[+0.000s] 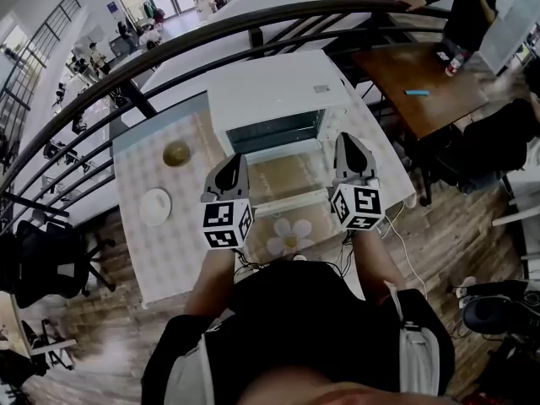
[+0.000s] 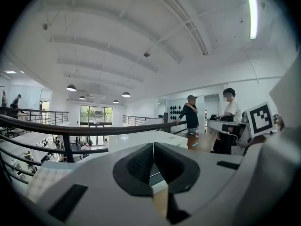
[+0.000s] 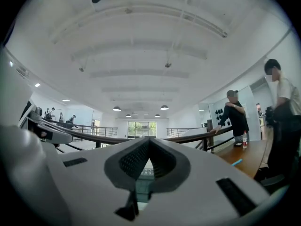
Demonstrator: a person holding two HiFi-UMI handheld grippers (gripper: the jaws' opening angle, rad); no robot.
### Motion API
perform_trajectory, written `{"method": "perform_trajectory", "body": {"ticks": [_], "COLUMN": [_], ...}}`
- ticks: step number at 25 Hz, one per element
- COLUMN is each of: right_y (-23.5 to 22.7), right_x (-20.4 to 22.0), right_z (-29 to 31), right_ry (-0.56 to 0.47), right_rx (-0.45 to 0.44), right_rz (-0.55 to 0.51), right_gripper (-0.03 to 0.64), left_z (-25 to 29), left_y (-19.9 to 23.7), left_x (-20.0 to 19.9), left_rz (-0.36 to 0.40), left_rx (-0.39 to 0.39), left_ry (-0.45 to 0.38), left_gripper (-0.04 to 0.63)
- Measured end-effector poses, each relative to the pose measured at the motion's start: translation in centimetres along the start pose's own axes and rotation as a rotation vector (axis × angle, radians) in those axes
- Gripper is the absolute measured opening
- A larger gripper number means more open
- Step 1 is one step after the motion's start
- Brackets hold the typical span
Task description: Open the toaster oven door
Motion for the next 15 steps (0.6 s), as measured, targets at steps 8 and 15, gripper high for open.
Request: {"method": "perform_trajectory", "body": {"ticks": [8, 15], "right_y": [2.1, 1.9], "right_x": [-0.1, 0.2], "right_z": [0.3, 0.2], "right_ry": [0.01, 0.004], "right_rx": [-0.07, -0.058], "right_rz": [-0.027, -0.013], "right_gripper": [0.002, 0.002], "left_z": [-1.2, -1.7], "left_y": [1.0, 1.6], "left_x": [-0.3, 0.0], "left_rz": [-0.001, -0.007], "left_rx": [-0.026, -0.047], "left_ry": [-0.013, -0.011], "left_gripper": [0.015, 0.015]}}
Point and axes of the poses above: the fingertips, and each gripper's own axes: z forward along the fingers, y to its left, x out of its underside, the point moved 5 cm from there along -z, backward along the fingers, and after that the axes turned 10 degrees about -z, right-handed, at the moved point
